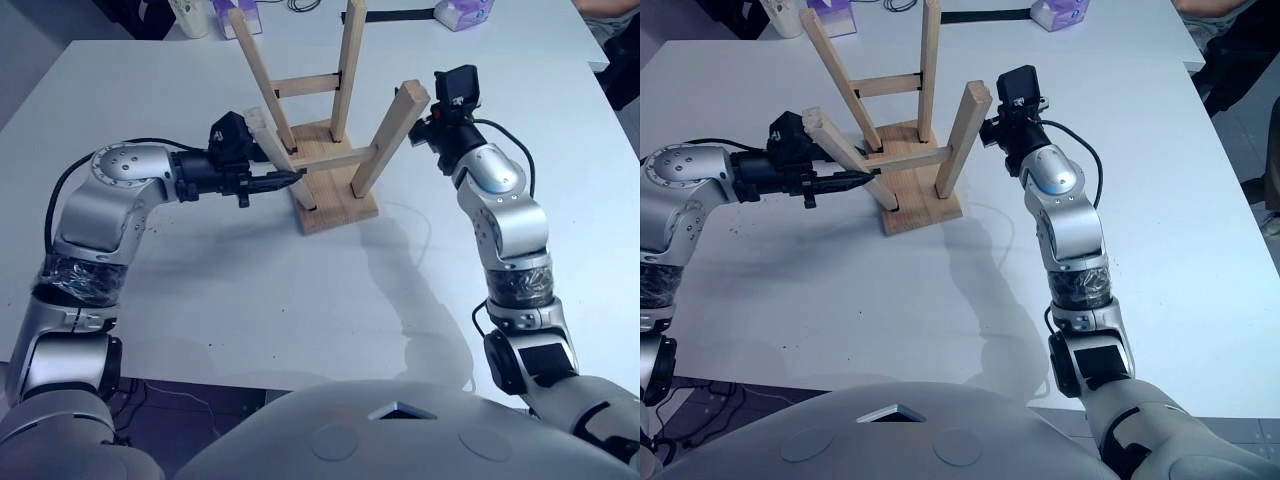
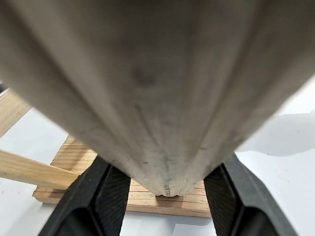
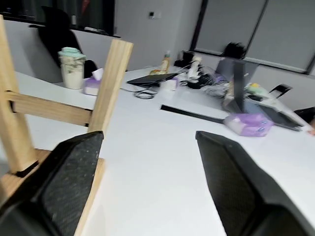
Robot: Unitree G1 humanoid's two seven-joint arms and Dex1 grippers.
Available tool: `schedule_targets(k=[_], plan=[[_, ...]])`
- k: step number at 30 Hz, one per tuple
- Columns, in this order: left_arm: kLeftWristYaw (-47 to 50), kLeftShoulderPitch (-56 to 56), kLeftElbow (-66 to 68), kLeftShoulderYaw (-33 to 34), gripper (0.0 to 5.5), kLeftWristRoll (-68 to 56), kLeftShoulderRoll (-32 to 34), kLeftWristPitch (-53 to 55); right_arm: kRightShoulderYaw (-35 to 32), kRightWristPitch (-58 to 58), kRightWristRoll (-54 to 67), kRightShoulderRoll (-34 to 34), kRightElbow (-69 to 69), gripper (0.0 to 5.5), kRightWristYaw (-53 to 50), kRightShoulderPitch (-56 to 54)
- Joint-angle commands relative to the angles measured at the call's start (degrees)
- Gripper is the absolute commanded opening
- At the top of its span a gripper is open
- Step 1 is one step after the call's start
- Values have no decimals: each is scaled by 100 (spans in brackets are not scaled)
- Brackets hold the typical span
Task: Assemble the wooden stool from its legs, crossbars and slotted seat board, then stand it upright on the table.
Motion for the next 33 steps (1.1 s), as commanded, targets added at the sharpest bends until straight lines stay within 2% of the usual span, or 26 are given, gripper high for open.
schedule_targets(k=[1, 7, 11, 15, 17, 21, 25, 33], plan=[[116, 8, -21, -970, 205, 766, -394, 440, 1107, 142, 703, 396, -1056, 350, 1090, -401], [179, 310, -126, -875, 205, 757, -322, 432, 647, -423, -448, -406, -651, 350, 587, -431], [300, 463, -328, -835, 205, 659, -336, 540, -178, -654, -1039, -738, -584, 350, -162, -811], [398, 475, -443, -823, 205, 623, -365, 634, -628, -945, -832, -437, -1102, 350, -485, -1547], [422, 473, -469, -819, 205, 622, -380, 663, -406, -969, -483, -64, -1503, 350, -347, -1745], [424, 436, -458, -844, 205, 631, -397, 672, 544, -693, -185, 427, -1901, 350, -18, -1431], [382, 339, -404, -884, 205, 643, -404, 668, 1293, -768, -462, 467, -1542, 350, 53, -605], [320, 252, -370, -926, 205, 649, -394, 664, 2019, -1658, -1121, 349, -21, 350, 79, 632]])
